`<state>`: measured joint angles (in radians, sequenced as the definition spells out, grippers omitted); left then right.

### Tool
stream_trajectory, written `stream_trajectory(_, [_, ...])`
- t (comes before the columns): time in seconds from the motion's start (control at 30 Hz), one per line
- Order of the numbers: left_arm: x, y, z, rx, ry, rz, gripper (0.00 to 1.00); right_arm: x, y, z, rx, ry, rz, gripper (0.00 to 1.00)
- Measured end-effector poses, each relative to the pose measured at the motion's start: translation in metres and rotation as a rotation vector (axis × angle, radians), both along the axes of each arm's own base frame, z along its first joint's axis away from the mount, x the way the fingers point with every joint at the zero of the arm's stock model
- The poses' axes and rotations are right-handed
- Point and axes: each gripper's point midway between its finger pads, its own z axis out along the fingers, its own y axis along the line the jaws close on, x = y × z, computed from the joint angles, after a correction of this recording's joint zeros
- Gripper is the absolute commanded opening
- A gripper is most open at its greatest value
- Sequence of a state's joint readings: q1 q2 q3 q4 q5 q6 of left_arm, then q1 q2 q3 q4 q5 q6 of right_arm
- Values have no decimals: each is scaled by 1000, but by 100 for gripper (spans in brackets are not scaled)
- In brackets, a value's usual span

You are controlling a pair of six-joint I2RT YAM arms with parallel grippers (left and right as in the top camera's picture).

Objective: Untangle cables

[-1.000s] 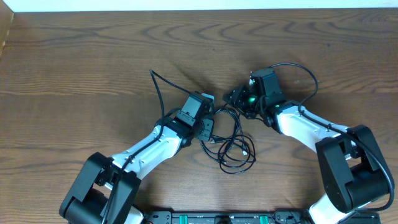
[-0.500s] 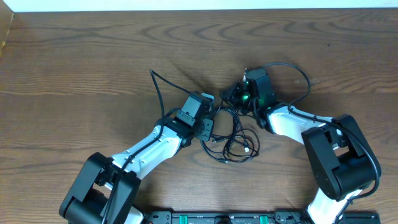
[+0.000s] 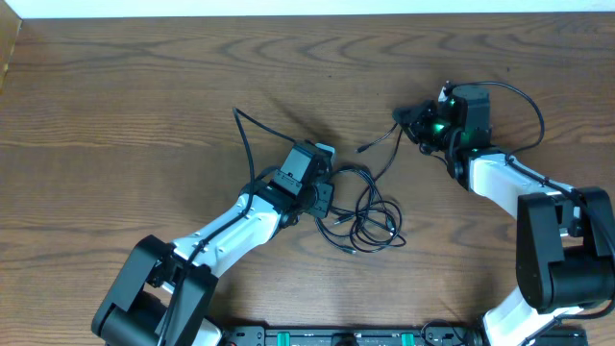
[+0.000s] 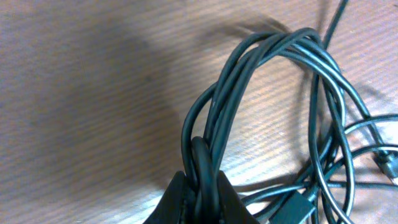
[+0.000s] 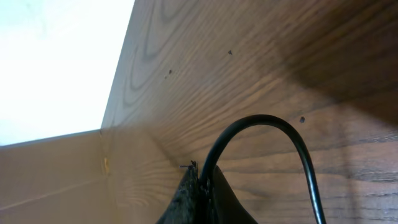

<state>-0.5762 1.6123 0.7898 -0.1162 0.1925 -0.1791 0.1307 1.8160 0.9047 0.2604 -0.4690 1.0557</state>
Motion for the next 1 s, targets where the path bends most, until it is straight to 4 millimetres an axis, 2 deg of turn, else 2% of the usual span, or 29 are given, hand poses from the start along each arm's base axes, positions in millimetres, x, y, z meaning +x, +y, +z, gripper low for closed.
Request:
stream_trajectory(0.17, [-11, -31, 21, -164, 0, -151, 8, -13, -8, -22, -79, 87, -27, 1])
stream_trajectory(0.27, [-17, -42, 41, -235, -23, -212, 8, -14, -6, -23, -105, 72, 5, 1])
stream_trajectory(0.4, [-15, -51, 83, -320, -131, -259, 8, -20, 5, -19, -122, 20, 122, 1])
stream_trajectory(0.53, [-12, -51, 112, -350, -218, -264, 8, -30, 22, -12, -101, -42, 266, 1])
stream_trajectory(0.6, [-11, -49, 117, -348, -236, -257, 8, -35, 30, -6, -71, -72, 331, 1])
stream_trajectory(0.73, [-12, -46, 111, -327, -220, -248, 8, -39, 37, 8, -7, -127, 407, 1])
stream_trajectory(0.9, [-16, -42, 104, -303, -191, -243, 8, -36, 18, 19, 63, -155, 413, 1])
stream_trajectory(1.0, [-15, -42, 105, -303, -197, -246, 8, -42, 16, 32, 136, -183, 464, 1])
